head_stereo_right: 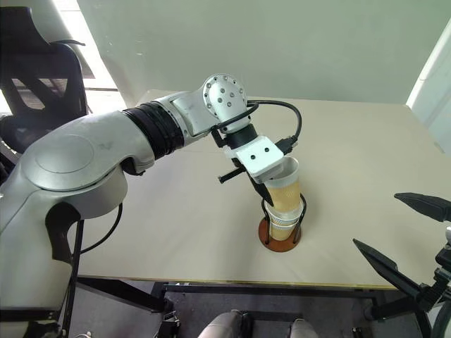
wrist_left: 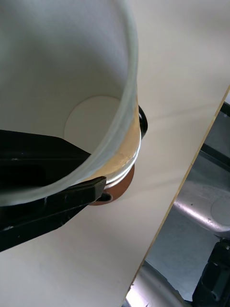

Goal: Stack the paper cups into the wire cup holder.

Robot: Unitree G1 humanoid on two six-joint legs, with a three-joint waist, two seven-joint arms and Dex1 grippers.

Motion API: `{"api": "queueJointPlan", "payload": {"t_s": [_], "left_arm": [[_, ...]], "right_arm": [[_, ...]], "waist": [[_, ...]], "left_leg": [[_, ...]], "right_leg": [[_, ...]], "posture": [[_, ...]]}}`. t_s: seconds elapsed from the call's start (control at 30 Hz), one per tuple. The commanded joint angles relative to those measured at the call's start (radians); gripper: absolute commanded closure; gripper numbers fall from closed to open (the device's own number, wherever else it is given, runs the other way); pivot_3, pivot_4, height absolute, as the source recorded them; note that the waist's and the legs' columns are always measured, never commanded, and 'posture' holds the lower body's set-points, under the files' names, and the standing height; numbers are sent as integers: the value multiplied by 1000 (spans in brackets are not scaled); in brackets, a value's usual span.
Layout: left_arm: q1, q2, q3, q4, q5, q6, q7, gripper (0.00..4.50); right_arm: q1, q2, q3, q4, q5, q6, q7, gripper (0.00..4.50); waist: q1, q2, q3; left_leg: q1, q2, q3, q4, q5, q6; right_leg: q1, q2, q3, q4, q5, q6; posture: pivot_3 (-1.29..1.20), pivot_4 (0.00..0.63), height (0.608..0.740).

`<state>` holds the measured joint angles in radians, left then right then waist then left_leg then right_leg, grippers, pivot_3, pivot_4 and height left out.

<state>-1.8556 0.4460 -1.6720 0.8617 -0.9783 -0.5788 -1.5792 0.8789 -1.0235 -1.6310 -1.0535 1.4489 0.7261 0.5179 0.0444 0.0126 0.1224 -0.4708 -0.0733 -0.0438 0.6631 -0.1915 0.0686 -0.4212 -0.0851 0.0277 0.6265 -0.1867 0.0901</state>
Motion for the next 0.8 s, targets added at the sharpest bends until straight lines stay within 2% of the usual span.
{"api": "queueJointPlan", "payload": {"t_s": [0.03,0.4,0.5,0.8], "left_arm": [[-14,-7,13,19,-2,-17,-35,4500],[-5,-17,27,23,-6,-1,-35,4500],[-3,-20,34,24,-8,6,-35,3862],[7,-26,53,37,-1,-3,-35,890]], "right_arm": [[15,8,-42,6,2,-36,-7,35],[59,11,-49,6,1,-74,-10,35],[69,15,-53,6,2,-81,-8,0],[87,9,-54,6,5,-96,-18,0]], "waist": [[0,0,0],[1,0,0],[1,0,0],[1,0,0]], "left_leg": [[0,0,0,0,0,0],[0,0,0,0,-2,0],[0,0,0,0,-3,-1],[0,0,0,0,-3,-1]], "right_leg": [[0,0,0,0,0,0],[0,0,0,0,-4,0],[0,0,0,0,-5,0],[1,0,0,0,-4,0]], "posture": [[0,150,740],[0,150,740],[0,150,740],[0,150,740]]}}
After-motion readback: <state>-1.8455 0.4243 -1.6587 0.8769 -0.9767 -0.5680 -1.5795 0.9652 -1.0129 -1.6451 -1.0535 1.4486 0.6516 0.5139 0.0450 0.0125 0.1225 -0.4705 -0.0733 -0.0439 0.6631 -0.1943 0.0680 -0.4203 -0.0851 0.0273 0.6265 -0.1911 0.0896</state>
